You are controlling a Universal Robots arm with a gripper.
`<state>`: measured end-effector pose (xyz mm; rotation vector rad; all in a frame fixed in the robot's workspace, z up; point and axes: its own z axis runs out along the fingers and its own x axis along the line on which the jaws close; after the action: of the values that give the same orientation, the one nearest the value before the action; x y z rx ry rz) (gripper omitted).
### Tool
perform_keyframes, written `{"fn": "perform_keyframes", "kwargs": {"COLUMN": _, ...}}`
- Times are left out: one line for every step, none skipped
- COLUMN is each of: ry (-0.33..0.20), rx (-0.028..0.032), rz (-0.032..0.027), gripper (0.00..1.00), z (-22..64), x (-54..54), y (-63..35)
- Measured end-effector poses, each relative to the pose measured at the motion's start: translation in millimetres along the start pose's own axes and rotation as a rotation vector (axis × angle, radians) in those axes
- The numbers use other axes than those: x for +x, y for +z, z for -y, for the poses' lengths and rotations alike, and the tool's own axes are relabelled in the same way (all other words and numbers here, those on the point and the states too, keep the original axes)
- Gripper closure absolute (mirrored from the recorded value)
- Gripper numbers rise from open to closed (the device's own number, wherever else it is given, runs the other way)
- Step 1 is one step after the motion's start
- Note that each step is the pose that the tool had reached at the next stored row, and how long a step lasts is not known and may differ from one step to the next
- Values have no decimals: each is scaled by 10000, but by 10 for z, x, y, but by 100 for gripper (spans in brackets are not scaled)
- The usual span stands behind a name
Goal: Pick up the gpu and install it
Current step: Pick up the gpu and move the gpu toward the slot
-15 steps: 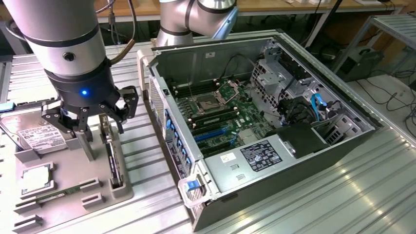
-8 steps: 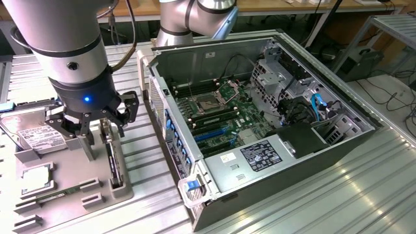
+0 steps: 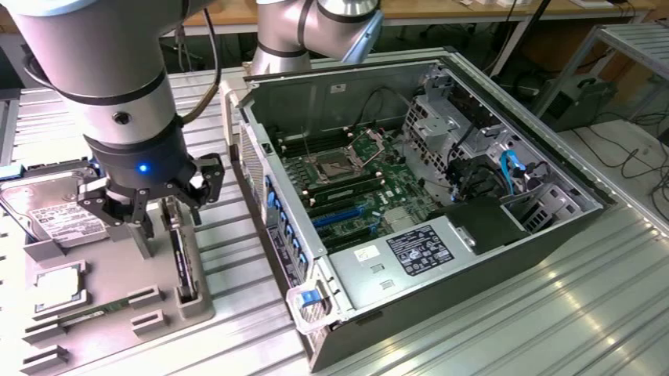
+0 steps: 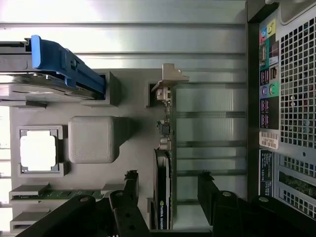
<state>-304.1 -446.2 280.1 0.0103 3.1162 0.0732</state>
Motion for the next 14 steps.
{"fn": "perform_keyframes", "kwargs": {"ry": -1, "rx": 0, "rz": 0, "gripper": 40, "z": 6, "x": 0, "y": 14}}
{"fn": "perform_keyframes", "kwargs": {"ry": -1, "rx": 1, "rz": -1, "gripper": 40, "z": 14, "x": 1, "y": 26}}
{"fn": "perform_keyframes", "kwargs": {"ry": -1, "rx": 1, "rz": -1, "gripper": 40, "z": 24, "x": 2, "y": 39}}
{"fn": "perform_keyframes", "kwargs": {"ry": -3, "rx": 1, "rz": -1, "gripper": 40, "z": 37, "x": 3, "y": 52}}
{"fn": "perform_keyframes", "kwargs": {"ry": -6, "rx": -1, "rz": 0, "gripper": 40, "z": 50, "x": 3, "y": 65}}
{"fn": "perform_keyframes", "kwargs": {"ry": -8, "rx": -2, "rz": 1, "gripper": 40, "z": 57, "x": 3, "y": 77}}
{"fn": "perform_keyframes", "kwargs": {"ry": -8, "rx": -2, "rz": 1, "gripper": 40, "z": 62, "x": 4, "y": 91}}
{"fn": "perform_keyframes", "kwargs": {"ry": -6, "rx": -1, "rz": 0, "gripper": 40, "z": 65, "x": 5, "y": 106}}
{"fn": "perform_keyframes", "kwargs": {"ry": -7, "rx": 0, "rz": -1, "gripper": 40, "z": 68, "x": 6, "y": 119}}
{"fn": "perform_keyframes", "kwargs": {"ry": -8, "rx": -1, "rz": 0, "gripper": 40, "z": 70, "x": 5, "y": 132}}
{"fn": "perform_keyframes", "kwargs": {"ry": -7, "rx": -1, "rz": 0, "gripper": 40, "z": 72, "x": 6, "y": 143}}
{"fn": "perform_keyframes", "kwargs": {"ry": -7, "rx": -2, "rz": 0, "gripper": 40, "z": 74, "x": 6, "y": 166}}
{"fn": "perform_keyframes", "kwargs": {"ry": -8, "rx": -1, "rz": 0, "gripper": 40, "z": 75, "x": 7, "y": 185}}
{"fn": "perform_keyframes", "kwargs": {"ry": -8, "rx": -1, "rz": -1, "gripper": 40, "z": 75, "x": 7, "y": 195}}
